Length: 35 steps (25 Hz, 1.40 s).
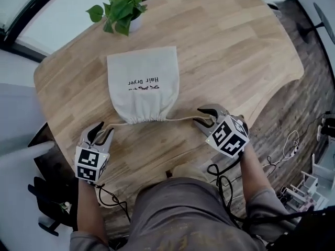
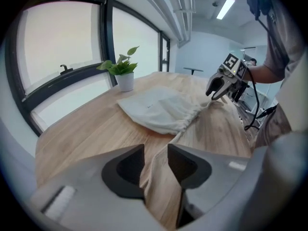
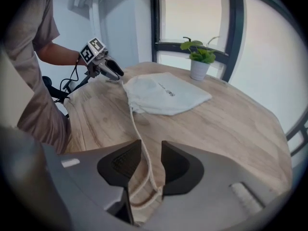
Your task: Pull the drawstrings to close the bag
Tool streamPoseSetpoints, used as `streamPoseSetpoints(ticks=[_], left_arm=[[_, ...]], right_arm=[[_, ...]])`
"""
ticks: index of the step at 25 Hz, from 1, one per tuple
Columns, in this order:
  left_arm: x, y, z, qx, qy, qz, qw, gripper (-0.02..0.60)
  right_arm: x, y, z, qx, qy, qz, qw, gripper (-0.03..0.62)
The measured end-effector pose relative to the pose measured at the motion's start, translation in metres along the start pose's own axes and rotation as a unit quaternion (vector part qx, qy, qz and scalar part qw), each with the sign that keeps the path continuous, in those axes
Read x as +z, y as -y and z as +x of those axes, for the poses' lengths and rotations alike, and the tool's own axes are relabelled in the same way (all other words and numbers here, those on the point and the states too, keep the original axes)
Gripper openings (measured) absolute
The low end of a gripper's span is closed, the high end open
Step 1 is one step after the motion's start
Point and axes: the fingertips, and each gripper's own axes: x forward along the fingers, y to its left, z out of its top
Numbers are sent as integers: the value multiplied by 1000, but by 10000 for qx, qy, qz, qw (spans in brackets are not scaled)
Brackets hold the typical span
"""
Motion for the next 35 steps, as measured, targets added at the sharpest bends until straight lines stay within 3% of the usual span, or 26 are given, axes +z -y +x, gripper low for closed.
streamPoseSetpoints(ticks=[4,8,19,26,30,35], left_arm=[[27,11,-8,-234,292,141,9992,155],[29,21,6,-436,15,579,9974,155],[9,33,40,-812,-361,777,9930,152],[7,37,43,-940,-312,810,9918,127],[10,39,43,-998,-265,851,9910,72],[8,38,47,-1067,-287,909,9897,71]], right_arm=[[48,-11,-8,74,351,-469,9983,161],[72,-23,-1,276,465,-692,9961,160],[56,-46,51,615,184,-778,9949,146],[56,-50,57,610,179,-785,9949,126],[58,-51,56,614,206,-761,9950,117],[58,-49,61,617,251,-707,9953,98]])
